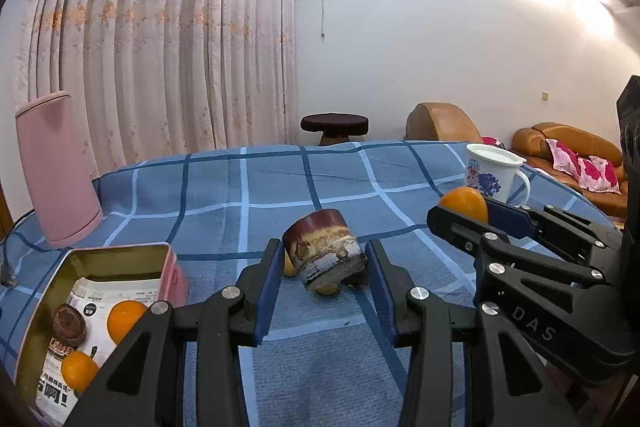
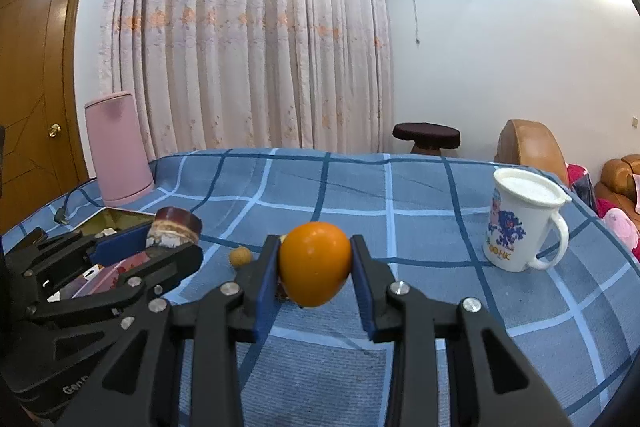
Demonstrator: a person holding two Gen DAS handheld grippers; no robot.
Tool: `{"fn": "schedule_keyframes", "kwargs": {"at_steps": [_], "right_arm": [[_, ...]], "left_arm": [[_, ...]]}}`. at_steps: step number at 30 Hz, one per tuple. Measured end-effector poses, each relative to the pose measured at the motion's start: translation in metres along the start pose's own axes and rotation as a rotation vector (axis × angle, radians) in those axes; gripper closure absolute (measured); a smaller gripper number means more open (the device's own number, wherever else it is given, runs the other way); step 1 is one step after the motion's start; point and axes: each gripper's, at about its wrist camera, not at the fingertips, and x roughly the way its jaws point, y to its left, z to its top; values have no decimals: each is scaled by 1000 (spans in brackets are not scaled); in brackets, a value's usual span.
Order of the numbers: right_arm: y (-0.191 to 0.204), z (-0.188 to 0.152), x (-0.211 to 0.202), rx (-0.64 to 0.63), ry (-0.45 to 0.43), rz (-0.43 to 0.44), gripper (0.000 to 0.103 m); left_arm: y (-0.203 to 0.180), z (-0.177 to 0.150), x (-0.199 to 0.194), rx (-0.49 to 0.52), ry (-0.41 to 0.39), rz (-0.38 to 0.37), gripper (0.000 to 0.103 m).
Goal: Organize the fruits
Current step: 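Lower the cake roll into the tin with the left tool while the right tool drops the orange there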
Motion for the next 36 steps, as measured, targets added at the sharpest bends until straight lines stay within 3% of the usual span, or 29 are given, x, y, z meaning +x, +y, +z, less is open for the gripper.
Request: {"fn": "schedule_keyframes", "kwargs": {"at_steps": [13, 26, 36], "right_arm": [[39, 9, 17, -31, 54, 105, 65], [122, 38, 46, -99, 85, 299, 65], [176, 28, 80, -110, 193, 426, 65]], "left_arm": [[38, 0, -13, -49, 26, 66, 59], [119, -3, -33, -142, 86, 226, 59], [169, -25, -36, -222, 158, 278, 59]]}}
